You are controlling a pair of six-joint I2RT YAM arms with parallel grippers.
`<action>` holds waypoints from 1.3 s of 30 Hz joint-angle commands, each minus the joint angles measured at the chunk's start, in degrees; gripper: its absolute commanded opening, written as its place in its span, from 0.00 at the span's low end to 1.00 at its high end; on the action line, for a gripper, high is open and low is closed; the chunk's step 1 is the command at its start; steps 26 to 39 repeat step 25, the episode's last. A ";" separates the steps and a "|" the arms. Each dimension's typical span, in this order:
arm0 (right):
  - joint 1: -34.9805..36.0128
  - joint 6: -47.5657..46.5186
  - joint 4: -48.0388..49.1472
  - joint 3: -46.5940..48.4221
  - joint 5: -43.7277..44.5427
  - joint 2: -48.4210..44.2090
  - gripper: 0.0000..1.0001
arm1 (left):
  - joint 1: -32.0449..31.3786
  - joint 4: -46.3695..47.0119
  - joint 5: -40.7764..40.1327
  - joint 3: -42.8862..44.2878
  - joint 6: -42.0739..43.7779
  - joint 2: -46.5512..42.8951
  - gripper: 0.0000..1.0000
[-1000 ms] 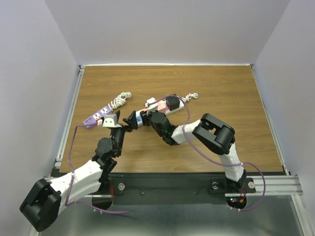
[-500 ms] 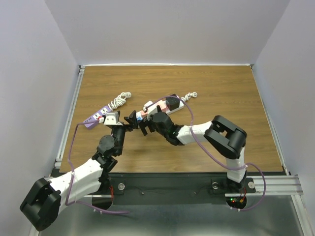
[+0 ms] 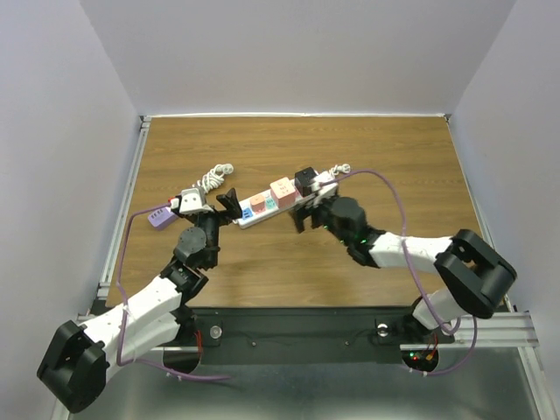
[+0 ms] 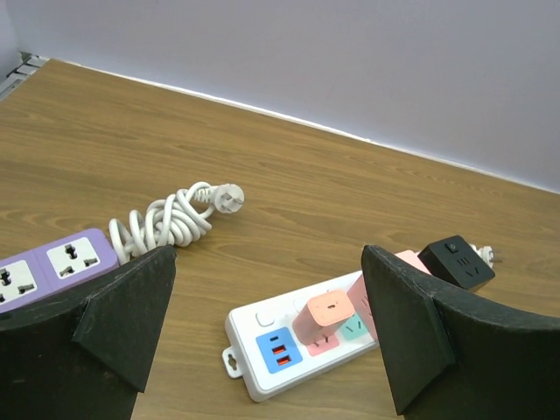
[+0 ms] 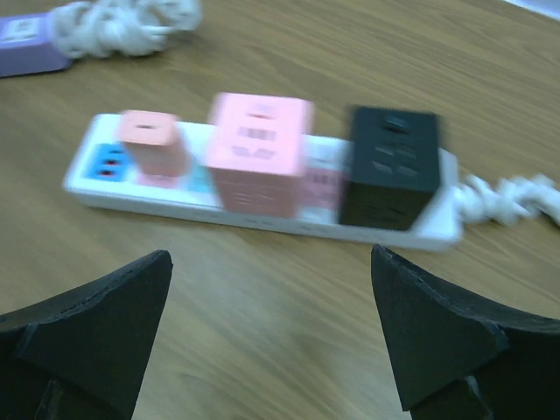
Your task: Insert the plug
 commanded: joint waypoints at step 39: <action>-26.79 8.49 19.33 -30.18 8.86 -37.41 1.00 | 0.38 -3.27 -5.30 6.20 -2.39 3.68 0.99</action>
